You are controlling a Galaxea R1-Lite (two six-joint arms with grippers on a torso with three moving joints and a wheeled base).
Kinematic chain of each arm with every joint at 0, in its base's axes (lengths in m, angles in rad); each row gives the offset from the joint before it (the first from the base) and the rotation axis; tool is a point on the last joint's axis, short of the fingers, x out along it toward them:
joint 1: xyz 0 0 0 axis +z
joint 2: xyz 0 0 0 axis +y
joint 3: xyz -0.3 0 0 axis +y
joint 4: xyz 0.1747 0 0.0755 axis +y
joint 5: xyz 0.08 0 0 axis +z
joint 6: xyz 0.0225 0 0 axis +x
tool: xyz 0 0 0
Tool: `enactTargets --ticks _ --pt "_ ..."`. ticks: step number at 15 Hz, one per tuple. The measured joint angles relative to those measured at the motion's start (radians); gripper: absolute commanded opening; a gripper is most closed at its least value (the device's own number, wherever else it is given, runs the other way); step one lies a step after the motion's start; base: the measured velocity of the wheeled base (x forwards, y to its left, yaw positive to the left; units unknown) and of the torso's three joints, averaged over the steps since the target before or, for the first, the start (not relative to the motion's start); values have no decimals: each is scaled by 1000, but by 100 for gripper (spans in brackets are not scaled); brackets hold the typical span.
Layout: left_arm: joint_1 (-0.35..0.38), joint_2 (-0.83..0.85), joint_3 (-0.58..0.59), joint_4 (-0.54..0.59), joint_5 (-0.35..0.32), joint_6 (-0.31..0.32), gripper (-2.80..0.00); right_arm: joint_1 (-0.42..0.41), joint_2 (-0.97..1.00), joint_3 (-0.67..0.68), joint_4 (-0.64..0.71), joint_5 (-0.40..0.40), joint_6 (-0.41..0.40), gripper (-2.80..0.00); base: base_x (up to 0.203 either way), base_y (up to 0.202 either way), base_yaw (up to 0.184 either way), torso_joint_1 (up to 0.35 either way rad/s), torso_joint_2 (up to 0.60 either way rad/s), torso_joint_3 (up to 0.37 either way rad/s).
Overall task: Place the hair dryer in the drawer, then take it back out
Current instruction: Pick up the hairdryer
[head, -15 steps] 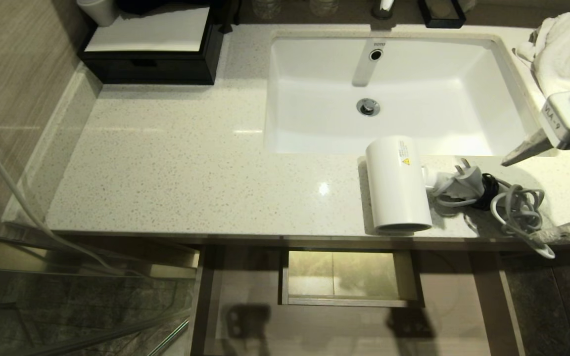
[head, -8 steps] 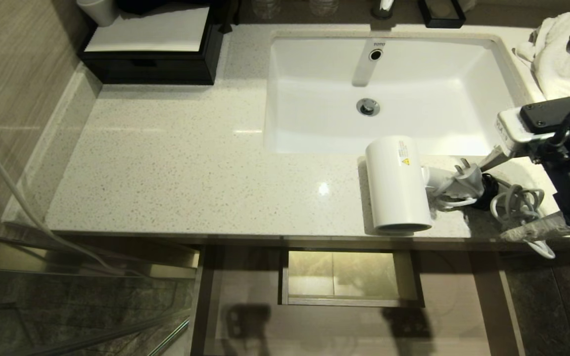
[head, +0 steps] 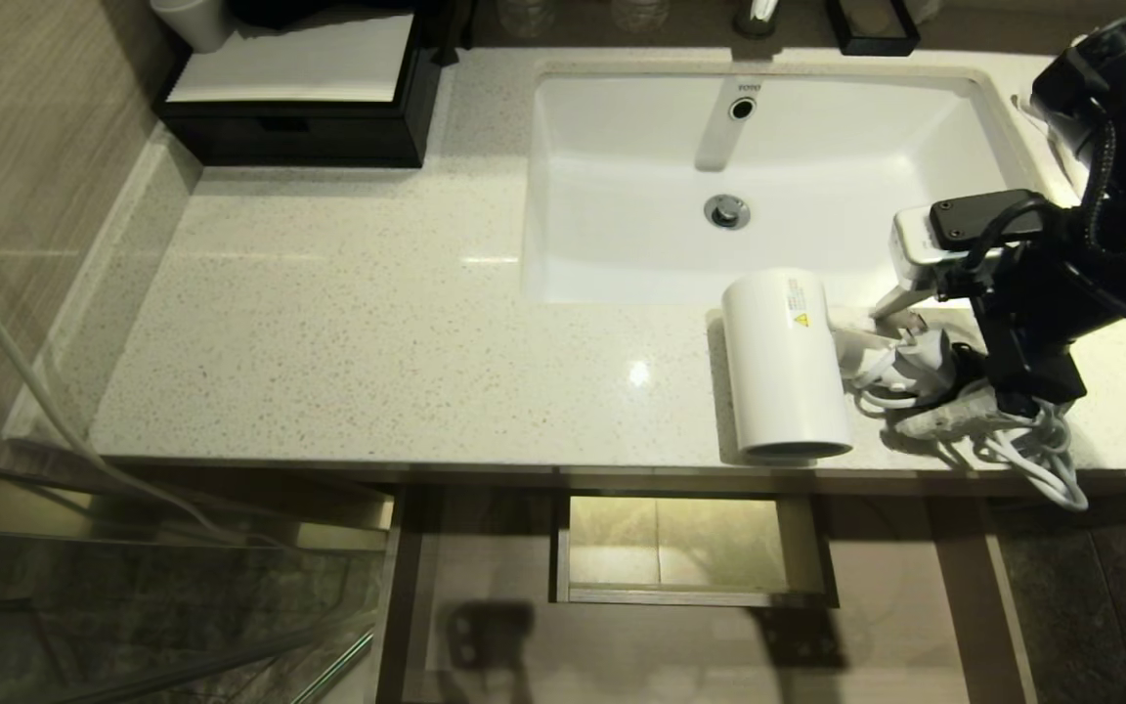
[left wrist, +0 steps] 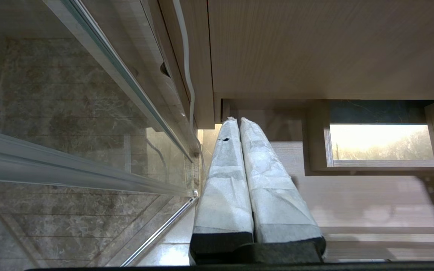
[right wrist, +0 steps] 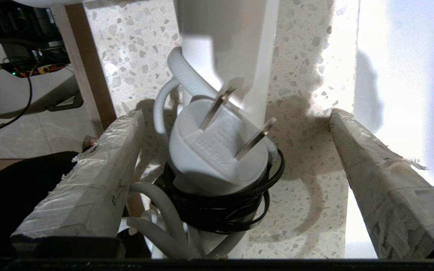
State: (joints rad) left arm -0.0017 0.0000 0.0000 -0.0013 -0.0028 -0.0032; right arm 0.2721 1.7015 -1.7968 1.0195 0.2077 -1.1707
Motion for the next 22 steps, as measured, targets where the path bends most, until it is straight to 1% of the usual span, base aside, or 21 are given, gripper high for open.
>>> enactTargets --ticks 3,4,16,18,20,22 --pt "0 0 0 0 0 0 -280 0 8 4 -21 0 0 0 0 0 0 0 0 0" --pt "0 0 0 0 0 0 -280 0 10 4 -25 0 1 -280 0 0 0 0 0 0" --pt "0 0 0 0 0 0 -280 -1 -22 50 -62 -4 4 -280 0 0 0 0 0 0" --pt "0 0 0 0 0 0 -280 -2 -44 52 -64 -4 38 -280 0 0 0 0 0 0" --pt "0 0 0 0 0 0 -280 -2 -76 68 -80 -4 108 -280 0 0 0 0 0 0" --pt "0 0 0 0 0 0 -280 -3 -117 99 -106 -3 153 -280 0 0 0 0 0 0"
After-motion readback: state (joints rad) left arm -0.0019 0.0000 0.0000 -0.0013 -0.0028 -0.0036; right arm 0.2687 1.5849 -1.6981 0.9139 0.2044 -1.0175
